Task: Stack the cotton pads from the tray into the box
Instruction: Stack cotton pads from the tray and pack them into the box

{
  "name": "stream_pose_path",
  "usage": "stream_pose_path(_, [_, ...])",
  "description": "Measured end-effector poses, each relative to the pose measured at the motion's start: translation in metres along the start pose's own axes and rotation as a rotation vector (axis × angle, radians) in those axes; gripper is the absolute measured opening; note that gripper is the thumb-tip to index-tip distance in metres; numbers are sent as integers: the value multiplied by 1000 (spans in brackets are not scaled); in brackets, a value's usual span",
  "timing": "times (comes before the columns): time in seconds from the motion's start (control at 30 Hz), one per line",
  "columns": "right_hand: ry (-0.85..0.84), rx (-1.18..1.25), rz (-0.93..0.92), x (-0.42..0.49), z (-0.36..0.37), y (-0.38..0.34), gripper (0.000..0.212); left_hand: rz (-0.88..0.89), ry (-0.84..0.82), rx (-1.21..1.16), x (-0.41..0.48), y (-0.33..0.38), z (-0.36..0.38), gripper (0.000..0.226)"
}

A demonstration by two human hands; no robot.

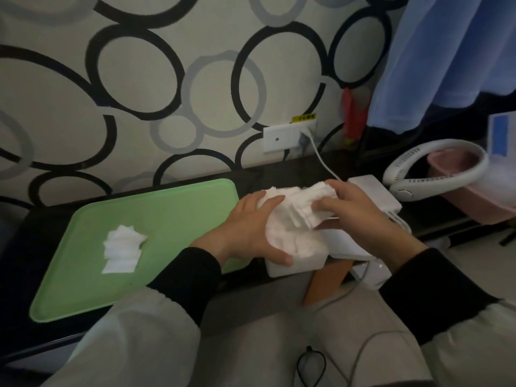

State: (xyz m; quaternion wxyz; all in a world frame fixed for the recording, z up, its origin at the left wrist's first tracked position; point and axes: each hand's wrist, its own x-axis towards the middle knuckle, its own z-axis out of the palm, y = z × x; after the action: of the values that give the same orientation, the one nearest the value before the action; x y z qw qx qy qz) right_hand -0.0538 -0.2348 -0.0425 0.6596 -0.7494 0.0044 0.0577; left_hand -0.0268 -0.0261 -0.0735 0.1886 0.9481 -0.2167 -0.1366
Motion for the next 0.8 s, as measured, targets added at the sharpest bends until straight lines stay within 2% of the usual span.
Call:
stream_pose_path(0.1, [0,21,-1,3,1,0,21,4,17,-37,7,-7,-1,123])
stream_pose_path(0.2, [-18,18,-1,3,1,1,22,14,11,58,13,-7,-1,126])
stream_pose_path(0.33, [-31,-42,-28,3,0,-2,20,-38,-171,302,24,12,-6,137])
stream_pose_path(0.43, [-83,-109,-62,1,-1,-4,19,-98,-263,355,30,21,-4,144])
stream_pose_path(0.57, [-196,-241,-69,-2,2,-9,16,-54,-164,318,27,19,1,142])
stream_pose_path(0.67, [-249,-415,-43,-5,10,-11,22,82,-9,340,28,12,1,126])
stream_pose_path(0.8, [-292,-604,-27,-10,21,-13,21,114,68,348,31,4,1,101])
